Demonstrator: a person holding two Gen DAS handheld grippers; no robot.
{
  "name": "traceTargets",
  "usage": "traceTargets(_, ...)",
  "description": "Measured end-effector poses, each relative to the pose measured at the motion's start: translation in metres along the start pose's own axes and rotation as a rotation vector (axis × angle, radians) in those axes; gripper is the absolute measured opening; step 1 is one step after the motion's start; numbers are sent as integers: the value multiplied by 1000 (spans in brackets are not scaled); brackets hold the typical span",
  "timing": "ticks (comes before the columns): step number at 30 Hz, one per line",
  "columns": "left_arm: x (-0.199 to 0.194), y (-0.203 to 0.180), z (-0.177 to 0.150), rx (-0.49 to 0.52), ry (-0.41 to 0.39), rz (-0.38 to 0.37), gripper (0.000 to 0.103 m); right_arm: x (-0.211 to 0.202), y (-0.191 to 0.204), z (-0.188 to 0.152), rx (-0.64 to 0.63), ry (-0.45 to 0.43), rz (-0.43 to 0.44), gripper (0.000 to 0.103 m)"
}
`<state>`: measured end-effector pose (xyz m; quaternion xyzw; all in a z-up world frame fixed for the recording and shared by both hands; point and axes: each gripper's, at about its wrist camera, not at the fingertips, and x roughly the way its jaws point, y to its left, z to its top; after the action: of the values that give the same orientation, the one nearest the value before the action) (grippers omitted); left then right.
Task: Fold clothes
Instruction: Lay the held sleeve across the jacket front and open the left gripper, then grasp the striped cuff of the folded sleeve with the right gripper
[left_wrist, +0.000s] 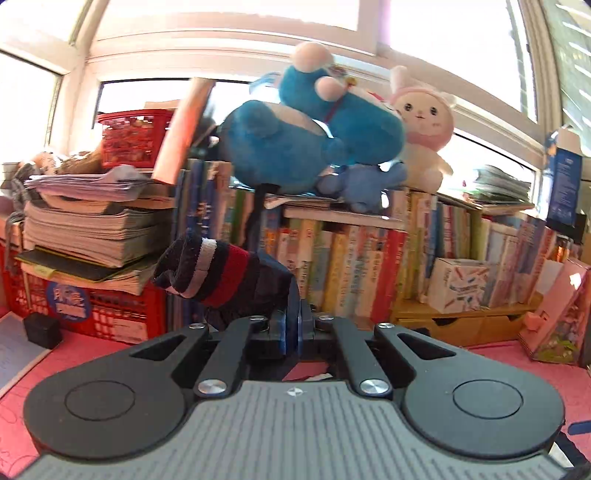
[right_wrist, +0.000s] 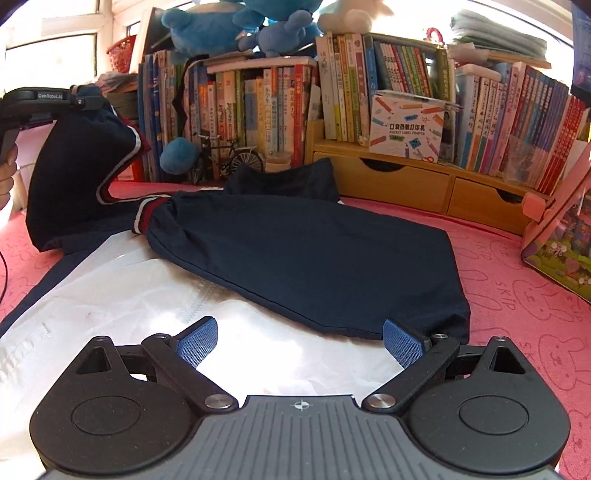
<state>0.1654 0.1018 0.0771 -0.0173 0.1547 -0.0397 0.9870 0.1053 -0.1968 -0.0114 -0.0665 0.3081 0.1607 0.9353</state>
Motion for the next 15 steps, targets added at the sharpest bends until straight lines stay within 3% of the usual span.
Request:
traceTargets(1,10,-31,0,57,21,-56,20,-3,-7,-1,15,7,-20,97)
traceTargets(3,36,-75,-19,123,136,-124,52,-12,-21,-3,38,10,-62,97)
traceTargets(4,49,-96,-30,154,196,-157,59,-14,-25,-3,48,13,-73,97)
traceTargets(7,59,-116,-65,178,295,-216,62,-12,-35,-1,72,27,-81,97)
traceTargets(9,51,-108,-78,173,323,-206,70,-4,-36,4,76,35,-76,97)
traceTargets(12,25,-77,-81,154,298,-175,76,9,-37,12,83,46,-67,97)
traceTargets(15,-3,-45,-78,166,235,-83,84,40,-22,31,112,55,-12,97)
